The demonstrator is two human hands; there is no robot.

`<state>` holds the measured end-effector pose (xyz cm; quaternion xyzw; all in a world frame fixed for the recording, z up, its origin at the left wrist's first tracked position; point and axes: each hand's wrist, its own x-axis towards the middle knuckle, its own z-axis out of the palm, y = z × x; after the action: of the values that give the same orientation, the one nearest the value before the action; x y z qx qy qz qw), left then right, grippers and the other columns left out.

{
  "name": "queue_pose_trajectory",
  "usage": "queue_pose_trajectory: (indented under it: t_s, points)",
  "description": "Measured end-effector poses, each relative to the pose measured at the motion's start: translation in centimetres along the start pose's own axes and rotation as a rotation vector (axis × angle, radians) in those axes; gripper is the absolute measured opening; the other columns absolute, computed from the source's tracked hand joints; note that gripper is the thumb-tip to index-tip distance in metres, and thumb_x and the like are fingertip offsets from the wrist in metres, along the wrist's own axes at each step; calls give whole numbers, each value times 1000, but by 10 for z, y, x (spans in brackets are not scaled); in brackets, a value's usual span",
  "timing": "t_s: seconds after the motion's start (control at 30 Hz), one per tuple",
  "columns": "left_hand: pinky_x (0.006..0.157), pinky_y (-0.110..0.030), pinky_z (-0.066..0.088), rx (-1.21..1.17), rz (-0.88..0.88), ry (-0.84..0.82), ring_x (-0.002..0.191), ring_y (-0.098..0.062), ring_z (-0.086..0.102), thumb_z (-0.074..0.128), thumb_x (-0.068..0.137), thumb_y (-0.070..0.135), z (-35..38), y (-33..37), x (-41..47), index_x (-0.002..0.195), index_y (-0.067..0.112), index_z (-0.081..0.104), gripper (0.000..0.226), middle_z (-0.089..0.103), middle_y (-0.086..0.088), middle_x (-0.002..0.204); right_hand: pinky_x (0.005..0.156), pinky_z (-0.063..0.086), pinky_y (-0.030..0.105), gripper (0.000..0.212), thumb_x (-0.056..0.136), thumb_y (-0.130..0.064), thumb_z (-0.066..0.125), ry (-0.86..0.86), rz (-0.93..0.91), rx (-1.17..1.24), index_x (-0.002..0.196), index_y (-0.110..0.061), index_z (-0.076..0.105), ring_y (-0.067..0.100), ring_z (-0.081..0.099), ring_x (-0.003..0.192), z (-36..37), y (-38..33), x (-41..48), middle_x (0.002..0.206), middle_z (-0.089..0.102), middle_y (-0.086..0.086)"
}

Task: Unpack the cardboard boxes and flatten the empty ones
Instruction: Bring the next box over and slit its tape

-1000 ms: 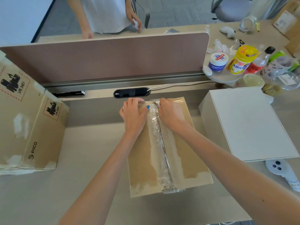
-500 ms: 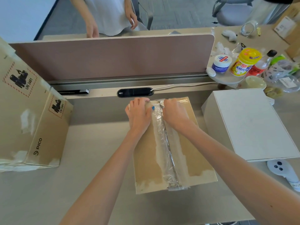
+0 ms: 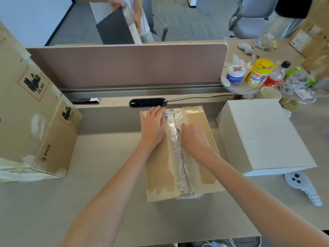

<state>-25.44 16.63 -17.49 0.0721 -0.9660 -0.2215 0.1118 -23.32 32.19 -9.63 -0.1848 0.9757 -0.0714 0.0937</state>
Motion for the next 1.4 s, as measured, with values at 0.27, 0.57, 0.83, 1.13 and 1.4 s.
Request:
queue_pose_trajectory:
  t_s: [0.27,0.57,0.83,1.13,1.4]
  points:
    - [122,-44,5,106,137,-109,150,-22,21,17,98,42,-8,5,-91,148,22,43,60,30,0,161,63,35,29,15,97,-5,41,1,-17,27,107,-6,52,28,61,88,1,5,-32,101,60,10]
    - [121,-47,13,71,173,-78,146,-19,29,39,95,50,-15,18,-182,144,20,49,59,38,1,156,65,34,30,16,97,-7,42,-12,-43,60,109,-4,53,30,60,93,6,16,-82,103,58,13]
    - [119,-47,8,315,215,-71,147,-27,28,33,97,50,-10,27,-234,152,26,32,60,33,-4,159,64,34,31,13,96,-6,45,-30,-63,98,103,-3,55,32,58,89,10,25,-124,89,50,10]
    - [118,-45,10,301,169,-97,148,-26,28,29,98,47,-11,30,-237,153,30,30,58,33,0,159,61,36,33,15,98,-11,42,73,-63,191,101,-3,55,26,50,73,13,21,-123,89,55,11]
    - [116,-43,16,333,181,-44,144,-24,37,33,97,49,-12,28,-237,150,33,31,56,39,1,156,64,36,34,13,99,-5,39,95,53,246,106,-4,50,26,50,77,28,19,-89,96,54,11]
